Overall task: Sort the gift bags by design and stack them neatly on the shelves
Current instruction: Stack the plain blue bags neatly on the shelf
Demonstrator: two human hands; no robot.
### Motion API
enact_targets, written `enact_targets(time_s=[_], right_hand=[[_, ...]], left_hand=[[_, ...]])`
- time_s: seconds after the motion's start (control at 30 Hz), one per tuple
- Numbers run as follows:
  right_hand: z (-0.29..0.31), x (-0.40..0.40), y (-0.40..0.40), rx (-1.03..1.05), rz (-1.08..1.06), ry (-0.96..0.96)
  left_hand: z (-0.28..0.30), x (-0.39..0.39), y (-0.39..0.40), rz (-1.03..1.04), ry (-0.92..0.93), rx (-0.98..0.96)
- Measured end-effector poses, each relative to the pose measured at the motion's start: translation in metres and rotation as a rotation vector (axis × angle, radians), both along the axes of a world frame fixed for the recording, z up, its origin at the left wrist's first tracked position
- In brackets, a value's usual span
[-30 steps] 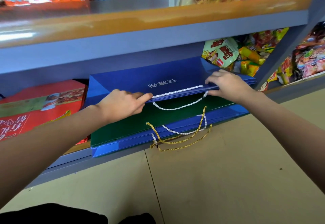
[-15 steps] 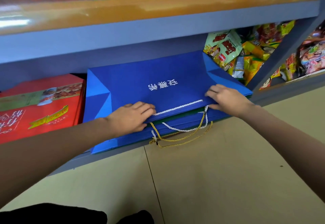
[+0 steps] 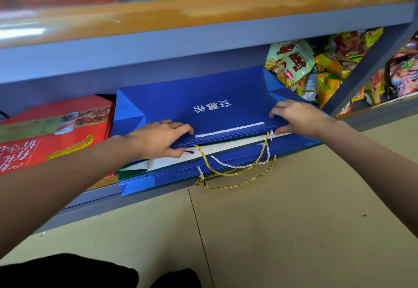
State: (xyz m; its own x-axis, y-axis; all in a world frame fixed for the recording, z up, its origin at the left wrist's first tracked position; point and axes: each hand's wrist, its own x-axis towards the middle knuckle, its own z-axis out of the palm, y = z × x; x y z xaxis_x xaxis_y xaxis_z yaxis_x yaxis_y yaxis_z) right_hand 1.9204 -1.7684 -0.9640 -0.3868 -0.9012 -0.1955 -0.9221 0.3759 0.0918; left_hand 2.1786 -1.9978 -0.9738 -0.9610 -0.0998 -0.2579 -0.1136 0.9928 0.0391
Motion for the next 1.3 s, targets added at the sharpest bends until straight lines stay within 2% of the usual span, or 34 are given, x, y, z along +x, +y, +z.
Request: enact_targets(time_s=[0.17,0.33,0.53,0.6,0.67,0.73,0.8,0.87,0.9,0.97,1.03,1.1,1.2,1.3], right_hand=[[0.015,-0.005,0.006,-0.274,-0.039,0.032],[0.023,-0.010,0.001,-0.330,-0.021,0.020],[0.030,-0.011,-0.011,-0.610,-0.053,0.113],[0.038,-0.011,-0.016,-0.617,-0.097,0.045],[0.043,-0.012,-0.015,-0.511,-0.087,-0.047],[0.042,-0.009,-0.009,-0.371,-0.083,-0.061],[0.032,-0.001,-0.003,-0.304,-0.118,0.004],[0.015,0.010,0.004,-0.297,-0.162,0.075],[0.004,0.018,0.009,-0.348,-0.185,0.087],[-0.015,0.035,0.020,-0.558,-0.300,0.058],[-0.032,0.058,0.030,-0.823,-0.502,0.007],[-0.045,0.081,0.032,-0.963,-0.722,-0.115],[-0.062,0.098,0.023,-0.815,-0.880,-0.251],[-0.069,0.100,0.012,-0.727,-0.915,-0.267]], left_hand=[[0.013,0.005,-0.006,0.058,0.104,0.101],[0.021,0.008,-0.014,0.114,0.122,0.249],[0.026,0.011,-0.026,0.196,0.247,0.359],[0.025,0.012,-0.028,0.218,0.245,0.444],[0.024,0.012,-0.027,0.223,0.221,0.513],[0.022,0.010,-0.026,0.178,0.198,0.396],[0.020,0.007,-0.020,0.116,0.170,0.093],[0.015,0.006,-0.015,0.026,0.226,-0.185],[0.012,0.007,-0.012,-0.041,0.306,-0.229],[0.010,0.010,-0.011,-0.138,0.383,-0.196],[0.007,0.011,-0.013,-0.215,0.382,-0.223],[0.012,0.009,-0.009,-0.256,0.388,-0.269],[0.011,0.002,-0.007,-0.301,0.416,-0.393],[0.010,0.004,0.004,-0.232,0.243,-0.426]])
